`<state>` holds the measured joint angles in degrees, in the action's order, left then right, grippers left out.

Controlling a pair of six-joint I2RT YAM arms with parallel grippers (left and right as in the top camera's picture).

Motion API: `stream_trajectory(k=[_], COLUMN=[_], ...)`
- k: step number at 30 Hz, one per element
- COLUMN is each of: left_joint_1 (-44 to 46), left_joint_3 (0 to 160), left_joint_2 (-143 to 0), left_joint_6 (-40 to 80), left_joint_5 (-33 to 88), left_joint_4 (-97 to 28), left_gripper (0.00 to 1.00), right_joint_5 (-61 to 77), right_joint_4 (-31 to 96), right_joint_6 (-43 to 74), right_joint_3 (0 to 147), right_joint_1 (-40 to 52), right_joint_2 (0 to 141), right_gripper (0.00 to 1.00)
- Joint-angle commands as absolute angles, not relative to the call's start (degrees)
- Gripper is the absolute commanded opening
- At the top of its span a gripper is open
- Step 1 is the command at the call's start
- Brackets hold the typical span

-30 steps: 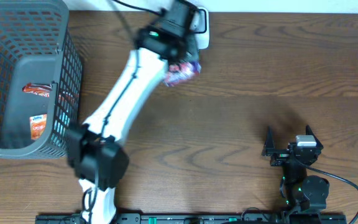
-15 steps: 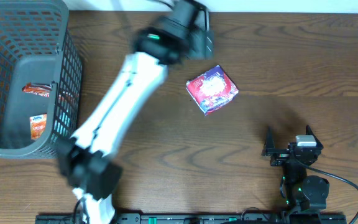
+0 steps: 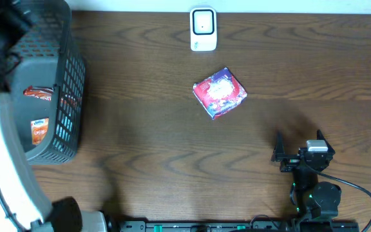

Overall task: Scan the item barcode
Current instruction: 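Reach the left gripper into the basket and grasp the red snack bar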

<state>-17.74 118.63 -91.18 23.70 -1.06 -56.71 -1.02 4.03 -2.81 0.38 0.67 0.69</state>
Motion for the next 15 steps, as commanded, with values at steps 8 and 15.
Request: stream_trajectory(k=[8, 15], left_joint_1=[-24.58, -24.32], left_joint_3=[112.62, 110.78], left_joint_2=[-99.15, -106.59], left_joint_6=[18.00, 27.86], left_joint_5=[-0.95, -1.15], left_joint_4=[-58.04, -58.89], left_gripper=[0.89, 0.82], right_joint_5=[-0.97, -0.97], right_joint_4=[4.27, 4.27], right_joint_6=[-3.49, -3.49], right_joint_3=[0.32, 0.32], right_joint_1=[0.19, 0.19], right_joint_2=[0.38, 0.38], right_gripper=[0.99, 0.99])
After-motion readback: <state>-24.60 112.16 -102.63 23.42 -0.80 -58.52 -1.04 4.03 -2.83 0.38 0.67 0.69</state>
